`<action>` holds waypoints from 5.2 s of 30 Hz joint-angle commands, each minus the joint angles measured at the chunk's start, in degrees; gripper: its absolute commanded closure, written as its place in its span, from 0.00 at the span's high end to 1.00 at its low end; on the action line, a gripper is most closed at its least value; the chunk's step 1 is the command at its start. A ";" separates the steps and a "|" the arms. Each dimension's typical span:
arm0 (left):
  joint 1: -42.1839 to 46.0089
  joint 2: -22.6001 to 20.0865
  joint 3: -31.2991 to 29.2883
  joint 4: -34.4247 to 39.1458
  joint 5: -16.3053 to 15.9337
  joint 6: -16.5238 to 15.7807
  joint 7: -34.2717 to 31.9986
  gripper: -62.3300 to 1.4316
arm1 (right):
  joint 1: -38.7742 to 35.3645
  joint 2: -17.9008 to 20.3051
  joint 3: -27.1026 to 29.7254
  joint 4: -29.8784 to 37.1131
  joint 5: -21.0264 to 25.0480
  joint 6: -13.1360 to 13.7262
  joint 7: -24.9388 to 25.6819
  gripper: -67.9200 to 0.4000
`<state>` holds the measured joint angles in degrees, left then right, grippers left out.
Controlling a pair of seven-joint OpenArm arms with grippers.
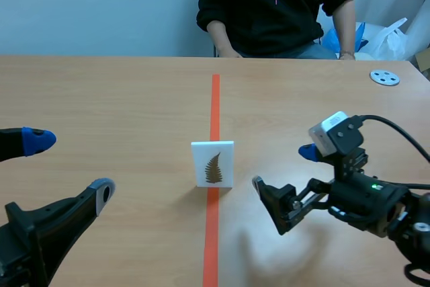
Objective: Sort the leaf by its shape. The table is split by an orange tape line. A compound leaf with several leaflets goes to the left side, a simple leaf with one blade goes to the right side. Return to the home posture when a red brick is placed on the table.
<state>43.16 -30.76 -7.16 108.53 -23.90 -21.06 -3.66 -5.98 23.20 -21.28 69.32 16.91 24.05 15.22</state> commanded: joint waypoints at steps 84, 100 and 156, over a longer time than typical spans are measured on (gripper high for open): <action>0.00 0.42 0.07 1.03 -0.50 -0.04 -0.74 1.00 | 2.99 1.11 15.85 3.23 9.09 -6.62 -3.45 0.05; 0.00 0.39 0.07 1.03 -0.50 -0.04 -0.24 1.00 | 3.32 6.45 25.07 -2.25 14.86 -9.73 -7.06 0.05; -0.02 0.42 0.07 1.03 -0.52 -0.07 0.48 1.00 | -5.53 10.88 27.52 1.27 10.75 -6.45 -1.33 1.00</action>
<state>43.16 -30.76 -7.16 108.53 -23.90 -21.06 -2.39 -11.51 33.21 5.61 69.65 27.09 17.65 13.30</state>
